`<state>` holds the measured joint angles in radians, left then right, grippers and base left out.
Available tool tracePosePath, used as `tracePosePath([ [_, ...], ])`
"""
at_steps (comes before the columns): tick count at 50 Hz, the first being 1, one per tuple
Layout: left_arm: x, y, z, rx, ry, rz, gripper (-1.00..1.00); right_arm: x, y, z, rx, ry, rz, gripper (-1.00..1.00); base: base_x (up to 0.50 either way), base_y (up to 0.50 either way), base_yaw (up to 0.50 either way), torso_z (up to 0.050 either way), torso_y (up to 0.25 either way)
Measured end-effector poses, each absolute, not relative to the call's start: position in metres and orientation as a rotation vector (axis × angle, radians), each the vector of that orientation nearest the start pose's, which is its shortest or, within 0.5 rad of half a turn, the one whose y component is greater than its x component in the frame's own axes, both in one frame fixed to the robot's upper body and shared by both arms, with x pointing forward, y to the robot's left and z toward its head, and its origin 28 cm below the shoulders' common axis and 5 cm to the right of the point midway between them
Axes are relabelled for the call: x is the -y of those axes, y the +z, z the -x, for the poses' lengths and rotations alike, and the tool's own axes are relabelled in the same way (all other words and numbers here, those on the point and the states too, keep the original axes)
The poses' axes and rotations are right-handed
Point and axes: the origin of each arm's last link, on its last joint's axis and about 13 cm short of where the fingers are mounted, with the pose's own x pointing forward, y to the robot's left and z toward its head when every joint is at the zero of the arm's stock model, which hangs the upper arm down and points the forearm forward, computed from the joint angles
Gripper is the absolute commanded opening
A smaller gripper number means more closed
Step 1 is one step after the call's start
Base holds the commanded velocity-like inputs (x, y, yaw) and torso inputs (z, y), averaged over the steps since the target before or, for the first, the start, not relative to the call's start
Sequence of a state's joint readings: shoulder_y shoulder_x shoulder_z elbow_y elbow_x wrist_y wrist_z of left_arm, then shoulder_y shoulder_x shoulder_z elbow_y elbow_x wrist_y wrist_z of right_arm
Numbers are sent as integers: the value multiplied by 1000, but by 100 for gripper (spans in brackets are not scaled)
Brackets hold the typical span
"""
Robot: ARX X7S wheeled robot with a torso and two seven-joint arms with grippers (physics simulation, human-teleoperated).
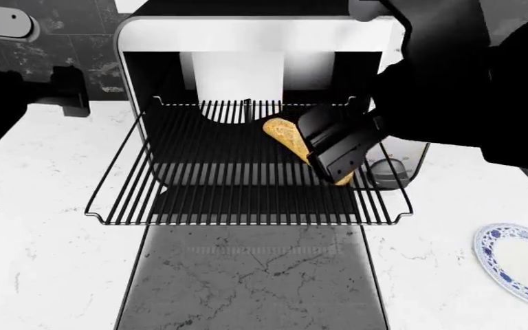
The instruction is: Place the baguette on the rack of the toaster oven.
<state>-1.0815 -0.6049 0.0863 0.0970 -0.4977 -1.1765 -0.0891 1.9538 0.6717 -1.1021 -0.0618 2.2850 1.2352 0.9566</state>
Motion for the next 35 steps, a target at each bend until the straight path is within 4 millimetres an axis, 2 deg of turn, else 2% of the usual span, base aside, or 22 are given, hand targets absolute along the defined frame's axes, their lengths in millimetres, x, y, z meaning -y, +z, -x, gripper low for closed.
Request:
tracePosePath([
  [14,-333,293,-304,-45,131,-156,100,124,383,-184,-341,433,291,100,0,0,0,0,0],
  [26,-335,293,-303,-40,134,-150,100,150,366,-168,-270,364,175,100,0,0,0,0,0],
  [35,-335,294,-303,-39,138,-148,100,182,361,-148,-216,228,109,100,0,0,0,0,0],
])
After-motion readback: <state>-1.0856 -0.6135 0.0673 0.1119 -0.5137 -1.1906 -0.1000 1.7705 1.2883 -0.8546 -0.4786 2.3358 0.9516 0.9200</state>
